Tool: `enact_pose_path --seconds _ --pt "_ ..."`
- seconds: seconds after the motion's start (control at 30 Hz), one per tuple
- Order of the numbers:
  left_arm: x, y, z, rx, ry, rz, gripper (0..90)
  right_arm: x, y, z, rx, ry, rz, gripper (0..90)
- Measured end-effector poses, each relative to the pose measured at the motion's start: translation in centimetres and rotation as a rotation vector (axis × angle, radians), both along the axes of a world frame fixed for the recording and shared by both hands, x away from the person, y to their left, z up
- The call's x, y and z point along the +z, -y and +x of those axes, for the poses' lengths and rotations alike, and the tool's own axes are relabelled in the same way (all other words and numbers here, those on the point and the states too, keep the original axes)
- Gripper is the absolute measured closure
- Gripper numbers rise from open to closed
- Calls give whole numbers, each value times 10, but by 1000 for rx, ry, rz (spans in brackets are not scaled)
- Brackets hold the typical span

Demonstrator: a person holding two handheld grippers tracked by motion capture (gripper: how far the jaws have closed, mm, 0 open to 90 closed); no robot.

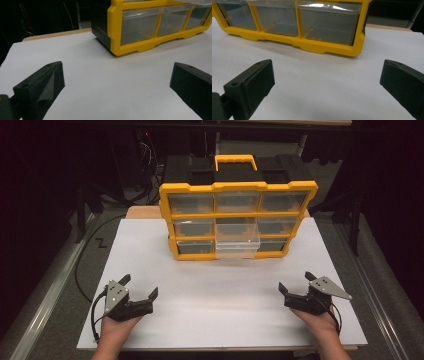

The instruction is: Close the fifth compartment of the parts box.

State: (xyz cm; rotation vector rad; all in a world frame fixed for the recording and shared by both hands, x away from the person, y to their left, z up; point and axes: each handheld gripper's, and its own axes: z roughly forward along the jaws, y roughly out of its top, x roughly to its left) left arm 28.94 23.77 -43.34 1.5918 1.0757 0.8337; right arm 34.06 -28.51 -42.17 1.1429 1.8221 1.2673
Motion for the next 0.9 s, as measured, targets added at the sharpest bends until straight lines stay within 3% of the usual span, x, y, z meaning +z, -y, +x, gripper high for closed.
enact_pose_path --seconds 0.6,0.9 --pt "-1 2 0 -11 -3 -1 1 -1 -6 4 10 11 -45 10" --pt "-1 2 1 -16 -6 -9 2 1 -21 6 39 21 -72 10"
